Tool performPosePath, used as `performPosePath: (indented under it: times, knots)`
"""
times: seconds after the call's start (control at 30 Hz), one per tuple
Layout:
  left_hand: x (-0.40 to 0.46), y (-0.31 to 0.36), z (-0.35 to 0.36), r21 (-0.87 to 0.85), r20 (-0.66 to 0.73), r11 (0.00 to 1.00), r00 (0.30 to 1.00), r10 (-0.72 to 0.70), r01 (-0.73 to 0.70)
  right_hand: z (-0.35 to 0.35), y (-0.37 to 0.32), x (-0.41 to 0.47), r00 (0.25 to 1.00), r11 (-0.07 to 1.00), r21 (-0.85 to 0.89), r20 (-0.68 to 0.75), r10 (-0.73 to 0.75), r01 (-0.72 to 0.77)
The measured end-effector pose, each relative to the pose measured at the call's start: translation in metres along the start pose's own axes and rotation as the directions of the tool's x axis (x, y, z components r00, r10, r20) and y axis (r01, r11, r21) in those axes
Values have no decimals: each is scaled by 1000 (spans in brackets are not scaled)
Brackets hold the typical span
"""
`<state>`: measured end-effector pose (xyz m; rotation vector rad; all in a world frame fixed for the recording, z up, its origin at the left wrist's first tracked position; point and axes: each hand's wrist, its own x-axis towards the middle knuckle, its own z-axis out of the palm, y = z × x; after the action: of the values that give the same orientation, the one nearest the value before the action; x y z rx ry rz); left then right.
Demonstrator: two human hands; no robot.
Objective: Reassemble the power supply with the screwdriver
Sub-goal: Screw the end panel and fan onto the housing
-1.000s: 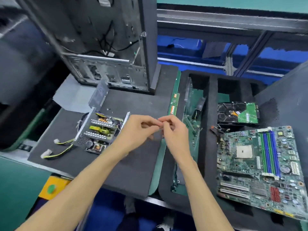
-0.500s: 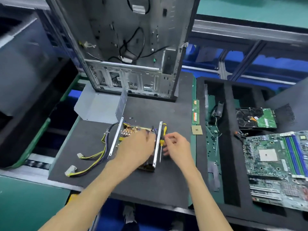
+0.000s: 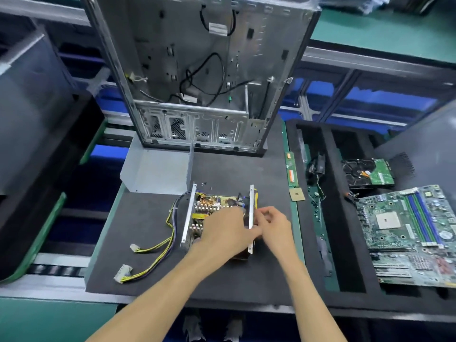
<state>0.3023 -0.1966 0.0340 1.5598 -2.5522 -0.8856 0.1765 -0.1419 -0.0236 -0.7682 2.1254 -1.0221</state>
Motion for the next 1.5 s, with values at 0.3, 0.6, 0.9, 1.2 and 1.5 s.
performPosePath:
  times: [0.3, 0.6, 0.9, 1.2, 1.5]
  knots:
    - [-10, -49, -55, -496, 148, 865, 989, -5, 78, 9, -42, -14, 994, 986, 136, 30, -101, 96]
    - [-21, -85, -77, -581, 353, 777, 935, -28, 243, 12, -46, -6, 983, 980, 154, 114, -145, 127]
    - [-15, -78, -81, -452, 272, 845, 946, -175, 286, 3, -5, 36, 996, 898, -435, 26, 86, -66]
    - [-19, -82, -88, -653, 280, 705, 953, -114, 276, -19, -83, 15, 953, 556, 789, 301, 21, -262]
    - [-21, -59, -107, -899, 105, 424, 994, -42, 113, 17, -131, -8, 951, 477, 859, 280, -131, -187]
